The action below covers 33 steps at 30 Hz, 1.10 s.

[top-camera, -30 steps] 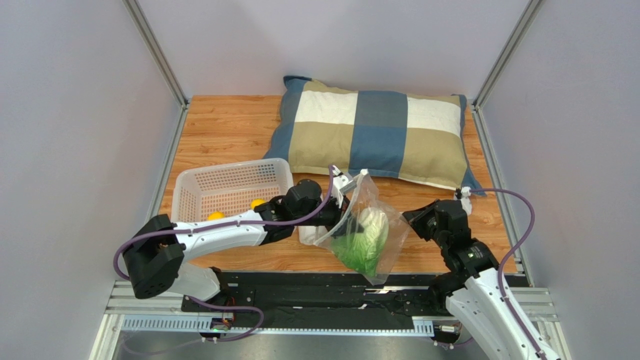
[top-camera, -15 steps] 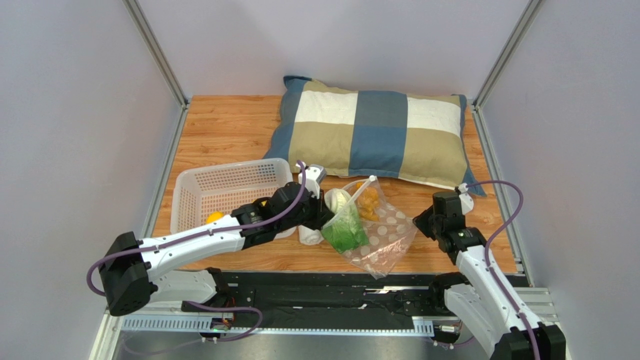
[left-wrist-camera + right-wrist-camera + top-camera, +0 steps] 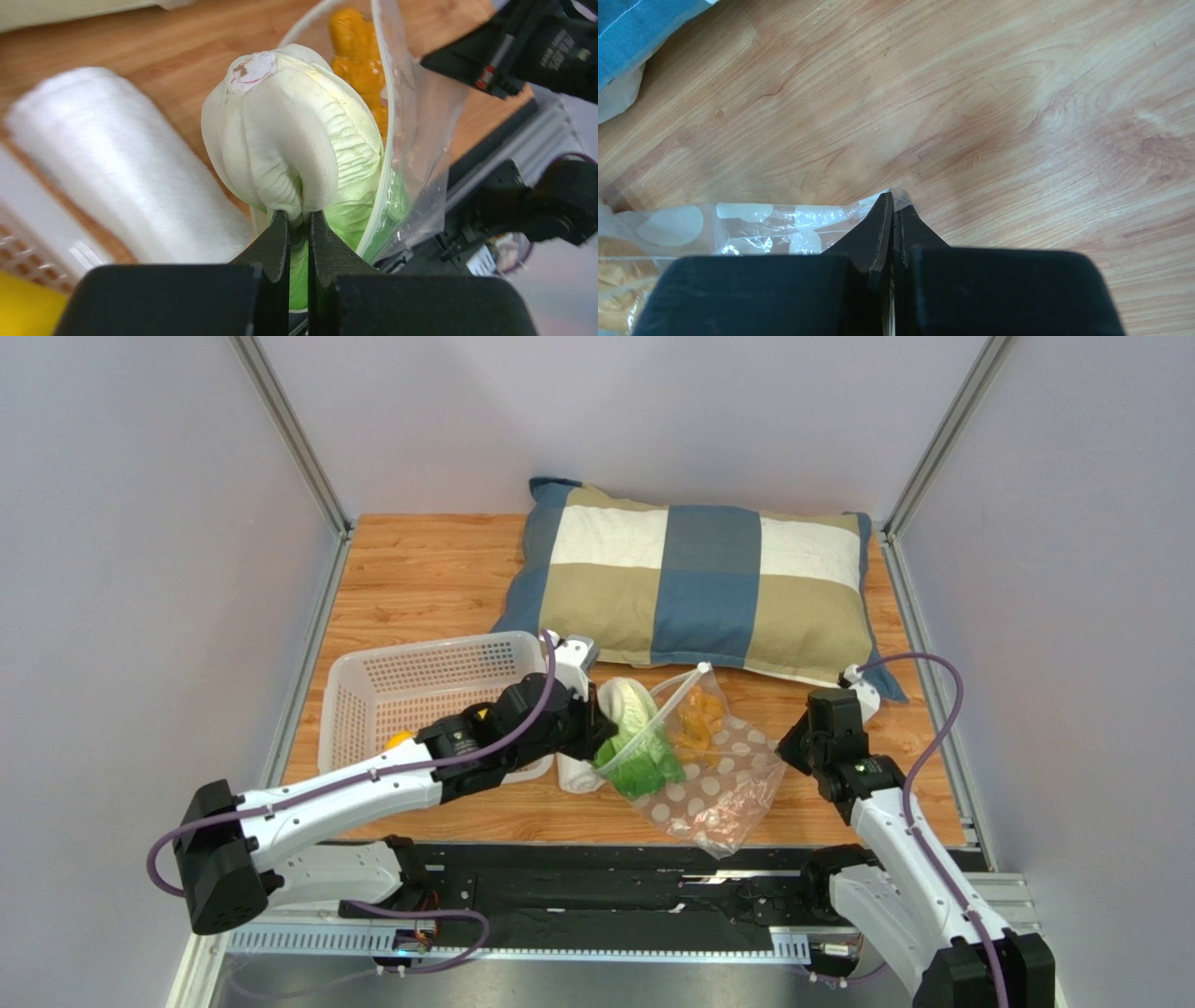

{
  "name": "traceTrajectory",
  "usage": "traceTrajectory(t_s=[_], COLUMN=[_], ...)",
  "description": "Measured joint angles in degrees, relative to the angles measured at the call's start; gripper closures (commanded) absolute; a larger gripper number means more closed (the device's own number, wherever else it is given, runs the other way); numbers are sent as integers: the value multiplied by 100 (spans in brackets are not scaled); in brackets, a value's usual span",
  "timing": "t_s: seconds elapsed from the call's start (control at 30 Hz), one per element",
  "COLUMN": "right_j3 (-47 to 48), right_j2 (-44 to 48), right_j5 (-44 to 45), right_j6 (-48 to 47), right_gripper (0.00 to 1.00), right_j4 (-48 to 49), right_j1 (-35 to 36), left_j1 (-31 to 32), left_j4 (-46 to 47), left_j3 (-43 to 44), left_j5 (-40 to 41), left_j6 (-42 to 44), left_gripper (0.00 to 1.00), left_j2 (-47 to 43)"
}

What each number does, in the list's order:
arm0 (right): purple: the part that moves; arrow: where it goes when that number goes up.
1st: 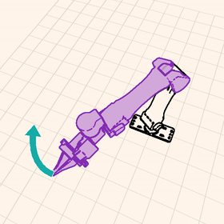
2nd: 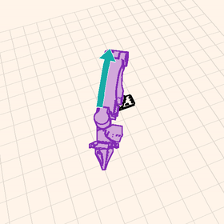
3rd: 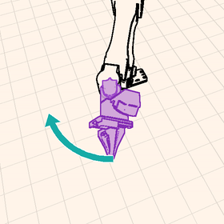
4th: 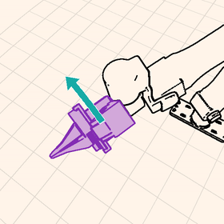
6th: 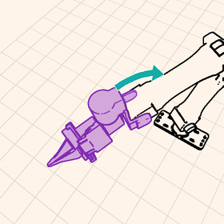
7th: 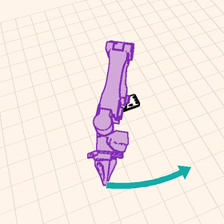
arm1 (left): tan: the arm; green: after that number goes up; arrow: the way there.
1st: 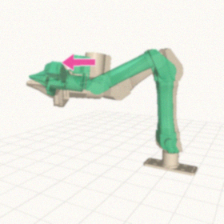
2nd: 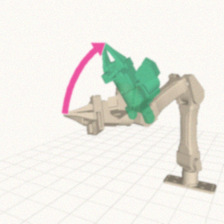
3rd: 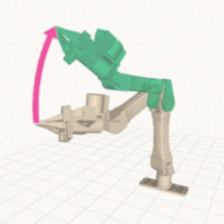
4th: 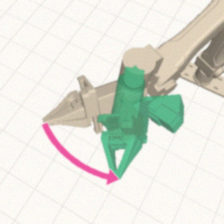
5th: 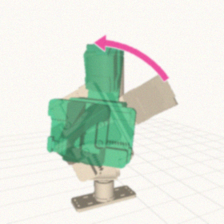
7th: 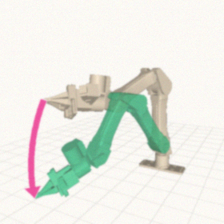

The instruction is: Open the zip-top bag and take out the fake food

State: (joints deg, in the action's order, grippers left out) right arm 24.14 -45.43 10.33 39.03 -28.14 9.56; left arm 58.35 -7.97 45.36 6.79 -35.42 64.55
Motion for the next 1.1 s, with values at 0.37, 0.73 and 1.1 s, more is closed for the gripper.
traceTrajectory(t_s=[0.37, 0.73, 1.1], right_j3=[109, 538, 787], right_j2=[-667, -1123, -1349], right_j5=[-249, -597, -741], right_j6=[-507, -931, -1303], right_gripper=[100, 95, 93], right_j4=[501, 459, 334], right_j1=[-76, -76, -76], left_j1=[-90, -839, -1222], left_j4=[-2433, -4046, -3803], left_j3=[1032, 669, 608], left_j5=[2430, 4120, 4365], left_j6=[-472, -1967, -1163], left_gripper=[100, 100, 100], left_j2=[-546, -1410, -3239])
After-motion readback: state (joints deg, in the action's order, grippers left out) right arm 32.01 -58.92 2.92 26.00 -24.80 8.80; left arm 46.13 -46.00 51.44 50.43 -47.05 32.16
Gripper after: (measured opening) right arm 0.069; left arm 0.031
